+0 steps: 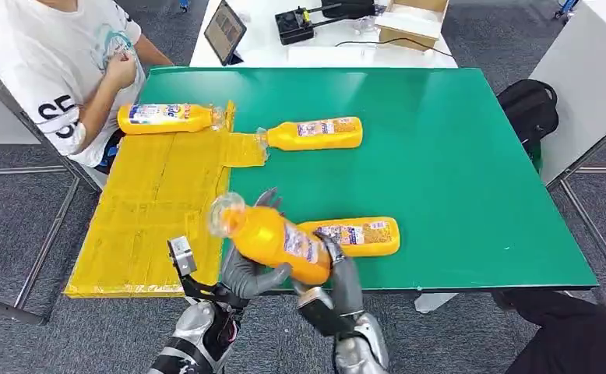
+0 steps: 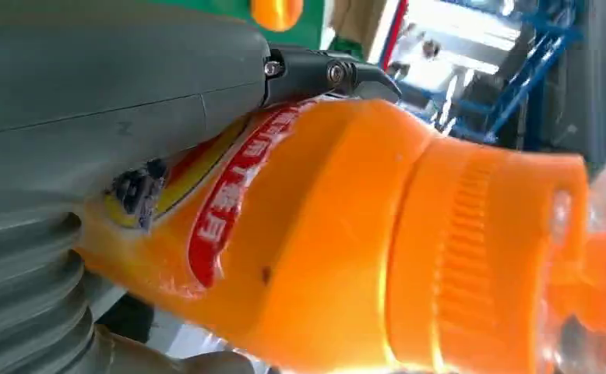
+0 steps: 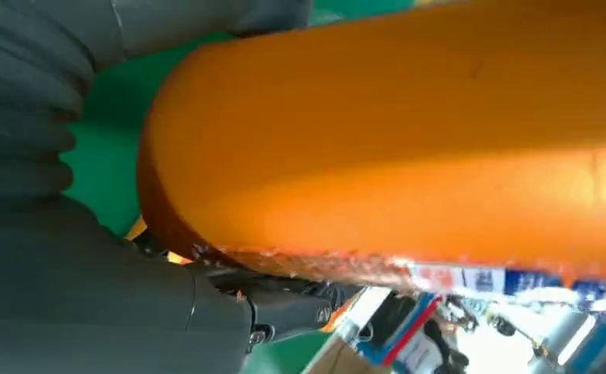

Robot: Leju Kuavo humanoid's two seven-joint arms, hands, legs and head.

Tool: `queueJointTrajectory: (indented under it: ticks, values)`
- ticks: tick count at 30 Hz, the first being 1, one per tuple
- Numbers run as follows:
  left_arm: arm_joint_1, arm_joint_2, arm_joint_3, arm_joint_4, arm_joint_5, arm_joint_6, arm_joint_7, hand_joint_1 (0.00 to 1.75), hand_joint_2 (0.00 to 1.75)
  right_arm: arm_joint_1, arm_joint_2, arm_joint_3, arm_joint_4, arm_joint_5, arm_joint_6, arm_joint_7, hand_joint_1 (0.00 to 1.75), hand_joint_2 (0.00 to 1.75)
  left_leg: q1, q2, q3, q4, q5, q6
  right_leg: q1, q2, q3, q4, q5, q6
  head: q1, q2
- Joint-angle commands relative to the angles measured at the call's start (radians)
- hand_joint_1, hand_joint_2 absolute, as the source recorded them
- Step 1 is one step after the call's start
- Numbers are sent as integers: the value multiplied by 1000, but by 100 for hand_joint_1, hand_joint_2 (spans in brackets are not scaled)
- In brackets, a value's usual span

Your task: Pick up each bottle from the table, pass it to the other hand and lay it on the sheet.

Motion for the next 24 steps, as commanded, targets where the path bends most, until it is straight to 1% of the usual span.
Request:
queueJointTrajectory:
  ticks: [1, 2, 4, 5, 7, 8, 9, 10, 12, 13, 15, 16, 17, 18, 19, 20, 21, 23, 24]
  values:
    - [-60, -19, -19, 116, -7, 4, 10, 0, 175, -53, 1, 86, 170, 13, -9, -34, 175, 175, 0, 0, 2, -1, -1, 1, 0, -1, 2, -1, -1, -1, 0, 0]
    - [-60, -19, -19, 116, -7, 4, 10, 0, 175, -53, 1, 86, 170, 13, -9, -34, 175, 175, 0, 0, 5, 0, -2, 1, 1, -1, 6, -1, -2, -3, 0, 0]
    - [-65, -21, -15, 126, -5, 14, 17, 0, 175, -62, -4, 109, 198, 39, -17, -34, 175, 175, 0, 0, 2, 0, -1, 1, 0, -1, 3, -1, -1, -2, 0, 0]
    - [-71, -24, -11, 139, -1, 18, 25, 0, 175, -63, 2, 117, 212, 46, -18, -34, 175, 175, 0, 0, 5, 0, -2, 1, 1, -1, 6, -1, -2, -3, 0, 0]
    - [-84, -27, -7, 163, -2, 33, 29, 0, 175, -64, 13, 142, 243, 60, -33, -34, 175, 175, 0, 0, 2, 0, -1, 1, 1, -1, 3, -1, -1, -2, 0, 0]
    - [-94, -28, -7, 179, -7, 55, 31, 0, 175, -68, 18, 153, 262, 62, -40, -34, 175, 175, 1, 0, 5, 0, -2, 1, 1, -1, 6, -1, -2, -3, 0, 0]
    - [-98, -28, -6, 186, -6, 77, 32, 0, 175, -68, 20, 157, 269, 59, -41, -34, 175, 175, 1, -1, 3, 0, -1, 1, 1, -1, 4, -1, -1, -2, 0, 0]
    - [-104, -28, -6, 190, -12, 110, 27, 0, 175, -68, 20, 169, 274, 57, -47, -34, 175, 175, 1, 0, 5, 0, -2, 1, 1, -2, 6, -1, -2, -4, 0, 0]
    - [-109, -28, -6, 188, -21, 151, 26, 0, 175, -65, 19, 184, 275, 46, -52, -34, 175, 175, 1, -1, 2, 0, -1, 1, 1, -2, 3, -1, -1, -2, 0, 0]
    - [-109, -28, -6, 185, -30, 166, 24, 0, 175, -66, 19, 187, 277, 45, -54, -34, 175, 175, 1, -1, 5, 0, -2, 1, 1, -2, 6, -1, -2, -3, 0, 0]
    - [-108, -28, -2, 176, 9, 164, 24, 0, 175, -68, 18, 191, 280, 40, -51, -34, 175, 175, 0, -1, 2, 0, -1, 1, 1, -2, 2, -1, -1, -2, 0, 0]
    - [-106, -28, -1, 171, 59, 135, 26, 0, 175, -70, 17, 193, 283, 39, -51, -34, 175, 175, 0, -2, 4, 0, -2, 1, 1, -3, 5, -1, -2, -3, 0, 0]
    - [-106, -28, 3, 166, 76, 127, 28, 0, 175, -70, 18, 194, 286, 39, -49, -34, 175, 175, 0, -1, 2, 0, -1, 1, 1, -2, 3, -1, -1, -2, 0, 0]
    - [-99, -28, 9, 148, 99, 124, 28, 0, 175, -72, 18, 194, 291, 37, -49, -34, 175, 175, 0, -1, 4, 0, -2, 1, 1, -3, 5, 0, -2, -3, 0, 0]
    - [-99, -28, 11, 142, 105, 122, 28, 7, 175, -71, 18, 193, 293, 35, -49, -34, 175, 175, 0, -1, 3, 0, -1, 1, 1, -2, 3, 0, -2, -2, 0, 0]
    - [-86, -28, 18, 116, 78, 161, 22, 175, 175, -73, 18, 194, 297, 32, -49, -34, 175, 175, 1, -1, 3, 0, -1, 1, 1, -2, 3, -1, -2, -2, 1, 0]
    - [-85, -28, 19, 114, 78, 163, 22, 175, 175, -73, 18, 194, 296, 32, -49, -34, 175, 175, 0, -1, 4, 0, -2, 1, 1, -3, 5, 0, -2, -3, 0, 0]
    - [-82, -28, 25, 107, 63, 194, 29, 175, 175, -70, 18, 198, 293, 30, -51, -34, 175, 175, 1, -1, 2, 0, -1, 1, 1, -2, 2, -1, -1, -2, 0, 0]
    - [-81, -28, 25, 108, 71, 193, 31, 175, 175, -70, 19, 199, 294, 31, -53, -34, 175, 175, 1, -2, 4, 0, -2, 1, 1, -3, 5, 0, -3, -3, 0, 0]
